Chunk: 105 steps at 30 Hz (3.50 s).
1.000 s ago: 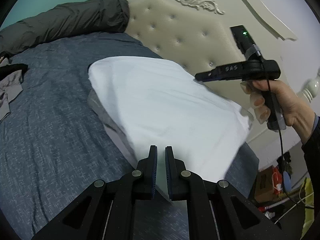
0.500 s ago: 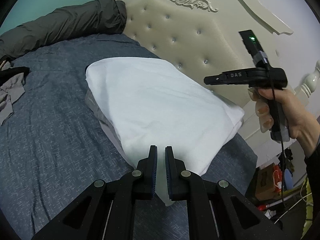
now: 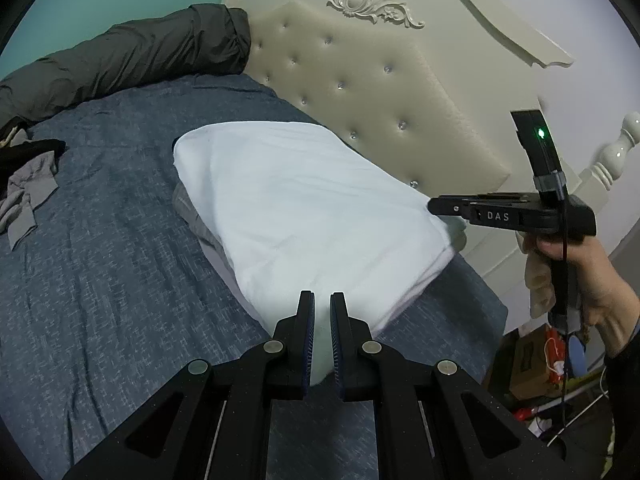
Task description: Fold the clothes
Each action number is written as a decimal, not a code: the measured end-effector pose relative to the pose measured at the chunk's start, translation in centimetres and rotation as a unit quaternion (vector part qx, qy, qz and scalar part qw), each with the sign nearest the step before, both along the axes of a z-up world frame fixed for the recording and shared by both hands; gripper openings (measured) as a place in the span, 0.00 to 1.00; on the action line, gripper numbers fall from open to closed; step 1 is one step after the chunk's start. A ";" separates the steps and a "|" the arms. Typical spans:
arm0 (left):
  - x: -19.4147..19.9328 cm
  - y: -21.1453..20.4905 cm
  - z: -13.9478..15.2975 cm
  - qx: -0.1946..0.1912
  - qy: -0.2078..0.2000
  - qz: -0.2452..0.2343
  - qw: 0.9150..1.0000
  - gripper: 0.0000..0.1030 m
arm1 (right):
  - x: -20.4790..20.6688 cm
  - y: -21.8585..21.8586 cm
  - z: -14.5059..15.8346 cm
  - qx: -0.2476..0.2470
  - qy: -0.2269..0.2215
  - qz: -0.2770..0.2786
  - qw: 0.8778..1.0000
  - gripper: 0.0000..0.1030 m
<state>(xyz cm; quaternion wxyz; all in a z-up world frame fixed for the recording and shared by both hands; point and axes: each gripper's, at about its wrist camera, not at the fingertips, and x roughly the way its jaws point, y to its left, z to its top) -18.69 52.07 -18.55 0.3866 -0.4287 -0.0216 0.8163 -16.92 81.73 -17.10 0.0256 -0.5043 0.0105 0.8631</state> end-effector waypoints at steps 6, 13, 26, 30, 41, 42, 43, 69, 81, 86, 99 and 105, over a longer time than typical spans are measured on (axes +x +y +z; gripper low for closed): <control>0.9 -0.8 1.0 -0.003 0.004 0.004 1.000 0.08 | 2.8 0.8 1.4 -0.020 0.039 -0.033 0.998 0.16; 2.3 -2.4 2.7 -0.002 0.017 0.010 1.000 0.08 | 6.3 -0.4 3.1 -0.039 0.088 -0.063 0.993 0.16; 5.6 -5.5 6.7 0.003 0.051 0.011 0.999 0.25 | 12.5 -5.0 6.5 -0.042 0.149 -0.075 0.985 0.16; 6.7 -6.5 8.2 0.008 0.063 0.012 0.998 0.25 | 14.3 -6.5 8.0 -0.039 0.167 -0.081 0.982 0.16; 10.0 -9.6 10.8 0.018 0.086 0.009 0.996 0.25 | 19.7 -11.2 10.8 -0.029 0.195 -0.090 0.976 0.18; 10.4 -9.9 11.1 0.019 0.088 0.008 0.996 0.25 | 20.2 -11.6 11.0 -0.029 0.196 -0.093 0.976 0.18; 10.6 -10.1 11.3 0.019 0.091 0.007 0.996 0.25 | 20.7 -12.0 11.3 -0.029 0.197 -0.095 0.975 0.18; 18.2 -14.3 14.8 0.030 0.135 -0.015 0.990 0.36 | 29.9 -18.2 14.0 -0.028 0.232 -0.106 0.966 0.18; 20.3 -15.7 15.0 0.026 0.150 -0.016 0.988 0.49 | 32.1 -19.6 13.8 -0.023 0.239 -0.116 0.964 0.32; 20.9 -16.3 15.2 0.026 0.152 -0.015 0.988 0.56 | 32.9 -20.0 13.7 -0.026 0.242 -0.121 0.962 0.43; 21.8 -17.3 14.8 0.025 0.153 -0.017 0.988 0.65 | 34.7 -21.3 13.7 -0.021 0.250 -0.133 0.959 0.61; 22.3 -17.5 15.0 0.026 0.159 -0.016 0.987 0.77 | 35.3 -21.6 13.6 -0.021 0.254 -0.139 0.957 0.70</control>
